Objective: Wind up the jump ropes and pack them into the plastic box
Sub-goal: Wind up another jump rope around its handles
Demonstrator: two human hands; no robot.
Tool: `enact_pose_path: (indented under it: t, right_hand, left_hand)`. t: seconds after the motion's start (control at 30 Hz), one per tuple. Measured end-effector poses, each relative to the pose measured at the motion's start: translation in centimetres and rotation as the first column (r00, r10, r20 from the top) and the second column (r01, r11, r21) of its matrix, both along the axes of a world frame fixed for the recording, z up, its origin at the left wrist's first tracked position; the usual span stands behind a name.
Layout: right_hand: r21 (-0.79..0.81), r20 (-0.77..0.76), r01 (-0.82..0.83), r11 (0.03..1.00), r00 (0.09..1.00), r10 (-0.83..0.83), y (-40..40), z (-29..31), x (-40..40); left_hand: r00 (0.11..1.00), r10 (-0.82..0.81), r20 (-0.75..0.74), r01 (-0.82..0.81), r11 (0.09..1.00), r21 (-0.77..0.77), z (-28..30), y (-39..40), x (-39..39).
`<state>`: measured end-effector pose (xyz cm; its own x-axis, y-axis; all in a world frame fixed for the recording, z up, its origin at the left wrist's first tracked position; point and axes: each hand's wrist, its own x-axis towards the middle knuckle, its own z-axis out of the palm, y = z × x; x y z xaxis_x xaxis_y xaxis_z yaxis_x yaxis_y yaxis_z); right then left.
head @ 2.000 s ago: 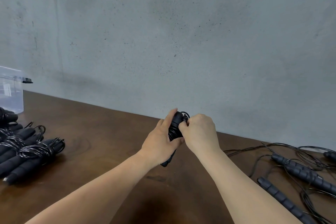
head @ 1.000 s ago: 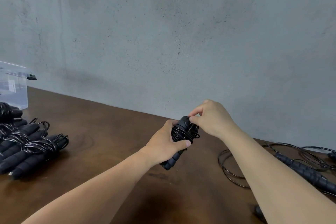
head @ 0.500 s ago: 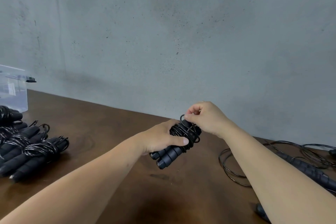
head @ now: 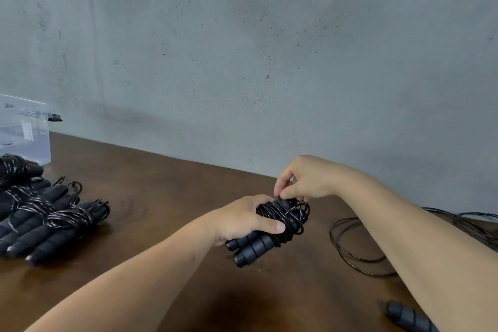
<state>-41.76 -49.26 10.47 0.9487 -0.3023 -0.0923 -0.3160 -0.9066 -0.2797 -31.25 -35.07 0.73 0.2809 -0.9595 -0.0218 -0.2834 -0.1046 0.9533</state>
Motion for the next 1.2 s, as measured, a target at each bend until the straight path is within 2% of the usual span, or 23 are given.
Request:
enact_pose_path:
  t: [0.13, 0.27, 0.33, 0.4, 0.43, 0.47, 0.53, 0.6, 0.73, 0.83, 0.9, 1.0, 1.2]
  right_hand:
    - [-0.043, 0.075, 0.027, 0.999, 0.997, -0.024, -0.2, -1.0, 0.4]
    - [0.126, 0.263, 0.094, 0.988, 0.957, -0.125, -0.2, -3.0, 1.0]
    - [0.175, 0.442, 0.179, 0.968, 0.865, -0.239, -0.2, -3.8, 1.1]
    - [0.313, 0.56, 0.308, 0.899, 0.704, -0.436, 0.1, -4.4, 1.2]
    - [0.405, 0.542, 0.349, 0.845, 0.653, -0.529, 0.5, -4.6, 1.1]
    - [0.514, 0.465, 0.359, 0.779, 0.646, -0.605, 1.0, -4.9, 1.3]
    - [0.726, 0.251, 0.318, 0.609, 0.702, -0.666, 2.3, -5.8, 2.0]
    - [0.839, 0.149, 0.24, 0.487, 0.761, -0.632, 3.4, -6.5, 2.6]
    - [0.908, 0.146, 0.127, 0.399, 0.796, -0.587, 5.0, -7.3, 4.8]
    - [0.962, 0.123, 0.052, 0.27, 0.797, -0.592, 6.5, -7.6, 6.6]
    - [0.966, 0.131, 0.034, 0.258, 0.794, -0.593, 7.8, -7.7, 7.9]
    - [0.966, 0.138, 0.017, 0.258, 0.811, -0.569, 10.2, -7.6, 10.2]
    - [0.978, 0.142, -0.051, 0.203, 0.873, -0.466, 16.4, -7.4, 16.1]
  left_hand:
    - [1.0, -0.003, 0.018, 0.003, 1.0, 0.01, 0.2, 0.2, 0.2]
    - [0.998, 0.047, 0.042, -0.047, 0.999, 0.02, 0.7, 0.5, 1.1]
    - [0.992, 0.125, 0.01, -0.125, 0.992, -0.011, 0.6, 0.4, 1.4]
    - [0.971, 0.236, -0.03, -0.237, 0.97, -0.054, 0.5, 0.4, 1.8]
    - [0.958, 0.281, -0.056, -0.285, 0.956, -0.072, 0.6, 0.4, 1.9]
    - [0.942, 0.326, -0.081, -0.333, 0.939, -0.084, 0.6, 0.6, 1.9]
    - [0.908, 0.408, -0.099, -0.417, 0.904, -0.094, 0.6, 0.7, 2.3]
    - [0.883, 0.461, -0.085, -0.467, 0.882, -0.066, 1.1, 1.0, 2.0]
    - [0.822, 0.566, -0.061, -0.567, 0.824, 0.008, 2.4, 2.5, 2.9]
    - [0.793, 0.604, 0.075, -0.608, 0.794, 0.031, 3.4, 3.9, 4.5]
    - [0.773, 0.608, 0.184, -0.625, 0.779, 0.049, 4.0, 5.1, 5.8]
    - [0.732, 0.637, 0.242, -0.661, 0.75, 0.025, 4.8, 7.9, 7.8]
    - [0.521, 0.766, 0.376, -0.796, 0.595, -0.11, 5.0, 15.3, 12.1]
